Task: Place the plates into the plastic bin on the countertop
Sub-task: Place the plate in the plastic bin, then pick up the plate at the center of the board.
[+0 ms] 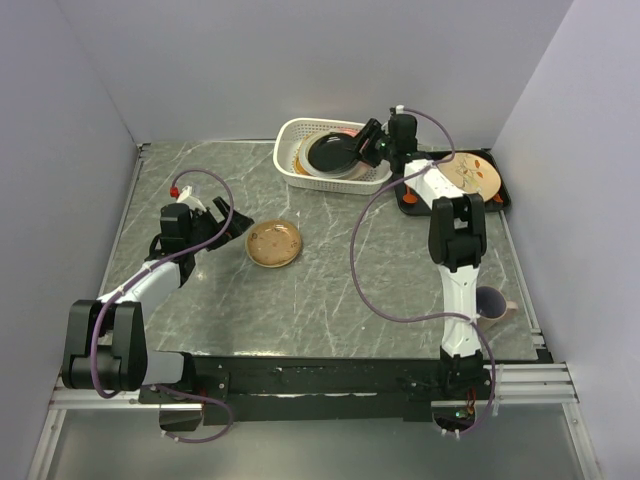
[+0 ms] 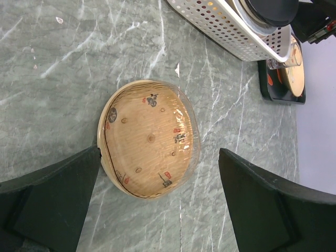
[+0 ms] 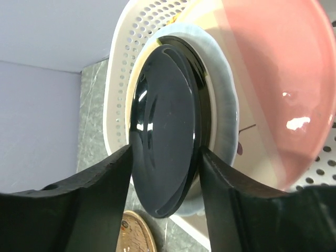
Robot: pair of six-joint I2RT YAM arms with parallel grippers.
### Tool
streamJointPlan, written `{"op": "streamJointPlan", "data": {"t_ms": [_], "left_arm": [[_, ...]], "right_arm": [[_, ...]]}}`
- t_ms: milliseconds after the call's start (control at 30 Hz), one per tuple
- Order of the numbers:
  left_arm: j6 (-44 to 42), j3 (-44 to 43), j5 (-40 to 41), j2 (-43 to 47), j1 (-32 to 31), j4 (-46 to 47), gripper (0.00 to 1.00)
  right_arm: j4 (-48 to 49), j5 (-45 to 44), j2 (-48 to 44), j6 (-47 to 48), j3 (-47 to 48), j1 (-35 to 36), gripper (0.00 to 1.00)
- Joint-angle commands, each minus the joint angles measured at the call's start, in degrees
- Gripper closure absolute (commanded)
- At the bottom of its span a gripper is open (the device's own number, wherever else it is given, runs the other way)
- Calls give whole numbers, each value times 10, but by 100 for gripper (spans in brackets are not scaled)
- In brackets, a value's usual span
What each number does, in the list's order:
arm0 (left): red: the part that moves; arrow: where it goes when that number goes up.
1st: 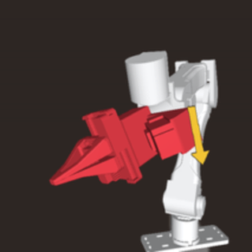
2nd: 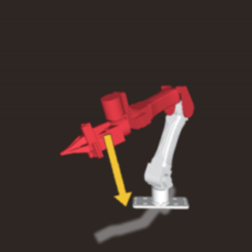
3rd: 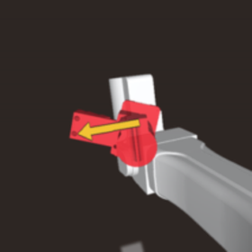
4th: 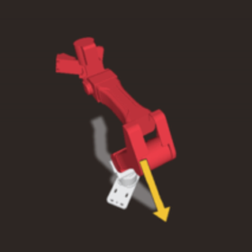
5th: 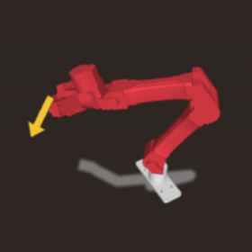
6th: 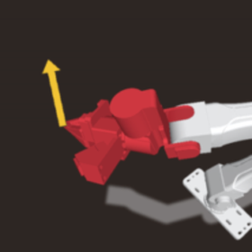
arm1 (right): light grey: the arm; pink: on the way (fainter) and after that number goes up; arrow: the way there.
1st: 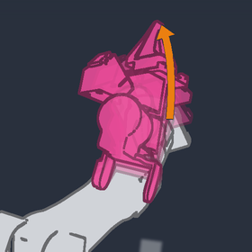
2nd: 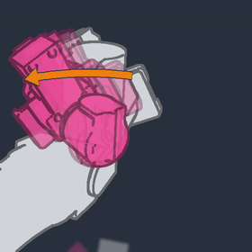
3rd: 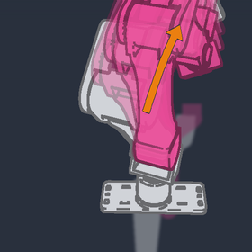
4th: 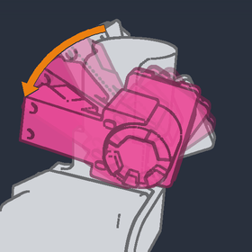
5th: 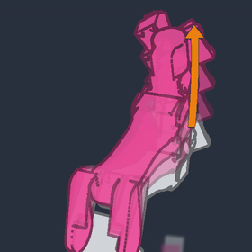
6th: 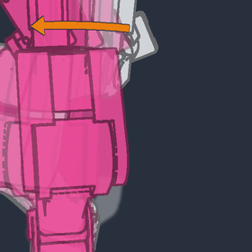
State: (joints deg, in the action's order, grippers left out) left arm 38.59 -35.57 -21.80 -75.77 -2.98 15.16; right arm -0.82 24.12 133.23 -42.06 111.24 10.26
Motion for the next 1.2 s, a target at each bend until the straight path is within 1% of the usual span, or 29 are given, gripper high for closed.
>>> {"op": "streamJointPlan", "data": {"t_ms": [0, 267, 433, 567, 700, 800, 867, 1000, 1167], "left_arm": [[-7, -2, -11, 3, 0, 19, 1], [-8, -2, -12, -5, 0, 18, 1], [-7, -2, -16, -17, 0, 22, 1], [-12, -5, -18, -30, 0, 22, 1], [-20, -13, -18, -57, 0, 15, 1], [-19, -13, -23, -77, 0, 21, 1], [-16, -13, -21, -88, 0, 25, 2], [-11, -6, -25, -106, 0, 40, 7], [-5, -4, -33, -118, 0, 55, 16]], "right_arm": [[22, -28, -55, 16, -26, -5, 36], [34, -57, -104, 24, -63, -5, 27], [47, -67, -132, 30, -90, -6, 26], [46, -65, -139, 31, -93, -6, 25], [58, -58, -157, 28, -112, -4, 25], [64, -43, -176, 24, -142, -4, 25], [85, -34, -193, 22, -188, -2, 25], [107, -27, -242, 23, -281, 8, 26], [142, -10, -275, 9, -358, 27, 26]]}}
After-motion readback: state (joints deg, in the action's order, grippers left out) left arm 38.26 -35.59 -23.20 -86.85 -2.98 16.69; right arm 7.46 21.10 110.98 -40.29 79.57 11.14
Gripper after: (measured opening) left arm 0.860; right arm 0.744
